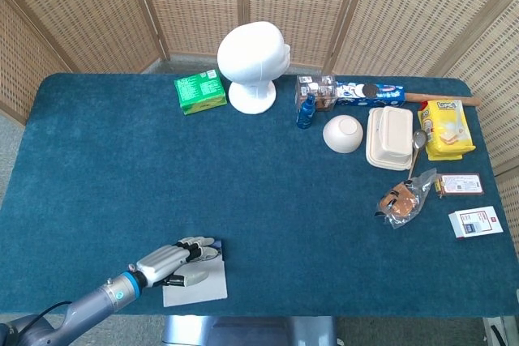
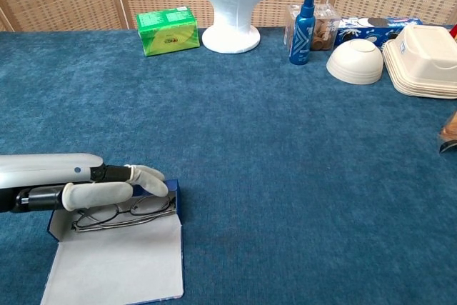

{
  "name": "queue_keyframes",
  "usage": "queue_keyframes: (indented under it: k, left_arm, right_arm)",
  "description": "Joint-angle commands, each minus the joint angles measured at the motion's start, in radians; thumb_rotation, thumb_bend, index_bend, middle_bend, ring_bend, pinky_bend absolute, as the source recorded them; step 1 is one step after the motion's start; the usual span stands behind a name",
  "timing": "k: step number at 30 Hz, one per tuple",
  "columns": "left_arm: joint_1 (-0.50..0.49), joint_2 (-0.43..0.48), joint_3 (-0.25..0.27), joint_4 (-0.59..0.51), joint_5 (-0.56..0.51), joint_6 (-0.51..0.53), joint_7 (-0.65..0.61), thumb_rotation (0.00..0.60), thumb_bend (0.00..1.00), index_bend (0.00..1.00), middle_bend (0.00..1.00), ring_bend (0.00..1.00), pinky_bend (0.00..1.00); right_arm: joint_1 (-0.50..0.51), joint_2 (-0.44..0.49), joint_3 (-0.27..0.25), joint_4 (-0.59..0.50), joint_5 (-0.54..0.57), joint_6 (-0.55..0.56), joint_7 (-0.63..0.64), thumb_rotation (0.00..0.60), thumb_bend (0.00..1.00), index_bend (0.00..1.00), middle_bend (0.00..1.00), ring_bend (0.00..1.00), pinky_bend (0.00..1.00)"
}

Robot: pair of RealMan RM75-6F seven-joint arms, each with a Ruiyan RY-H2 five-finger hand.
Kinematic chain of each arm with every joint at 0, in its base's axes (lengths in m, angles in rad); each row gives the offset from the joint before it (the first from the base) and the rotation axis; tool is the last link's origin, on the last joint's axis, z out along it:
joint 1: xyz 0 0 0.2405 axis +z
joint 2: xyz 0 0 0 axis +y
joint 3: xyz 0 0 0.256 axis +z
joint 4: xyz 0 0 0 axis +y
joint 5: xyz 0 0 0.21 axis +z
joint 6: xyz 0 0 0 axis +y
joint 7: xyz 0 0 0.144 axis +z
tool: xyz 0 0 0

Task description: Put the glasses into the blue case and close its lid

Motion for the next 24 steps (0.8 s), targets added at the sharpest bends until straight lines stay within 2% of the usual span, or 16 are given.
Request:
queue_keyframes:
  k: [1, 24]
  left_arm:
    - [0.011, 0.004, 0.013, -0.005, 0.014, 0.010, -0.007, 0.033, 0.23, 0.12, 0.00, 0.00, 0.00]
    - [0.002, -0.008, 0.025, -0.011, 0.050, 0.003, -0.013, 0.025, 0.23, 0.12, 0.00, 0.00, 0.00]
  right_arm:
    - [0.001, -0.001, -0.001, 0.002, -0.002, -0.001, 0.001, 0.570, 0.25, 0.00, 0.13, 0.00, 0.17]
    - [-0.007, -0.002, -0.005, 0.010, -0.003, 0.011, 0.012, 0.569, 0.24, 0.00, 0.13, 0.00, 0.17]
